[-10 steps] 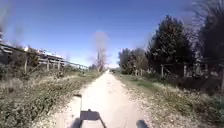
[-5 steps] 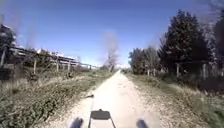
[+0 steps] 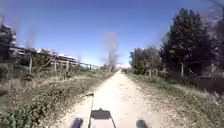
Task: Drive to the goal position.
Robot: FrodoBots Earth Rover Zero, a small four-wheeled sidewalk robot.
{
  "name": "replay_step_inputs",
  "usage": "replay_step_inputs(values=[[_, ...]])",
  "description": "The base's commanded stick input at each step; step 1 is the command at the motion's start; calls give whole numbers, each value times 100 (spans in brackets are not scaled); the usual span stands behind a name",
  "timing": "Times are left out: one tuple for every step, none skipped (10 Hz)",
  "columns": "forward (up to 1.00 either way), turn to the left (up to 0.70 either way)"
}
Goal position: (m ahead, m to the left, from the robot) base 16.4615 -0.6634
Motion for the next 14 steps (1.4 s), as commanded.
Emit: replay_step_inputs(values=[[50, 0], [50, 0], [50, 0], [50, 0], [50, 0], [50, 0], [50, 0], [50, 0], [50, 0], [50, -5], [50, -30], [50, -39], [50, -11], [50, 0]])
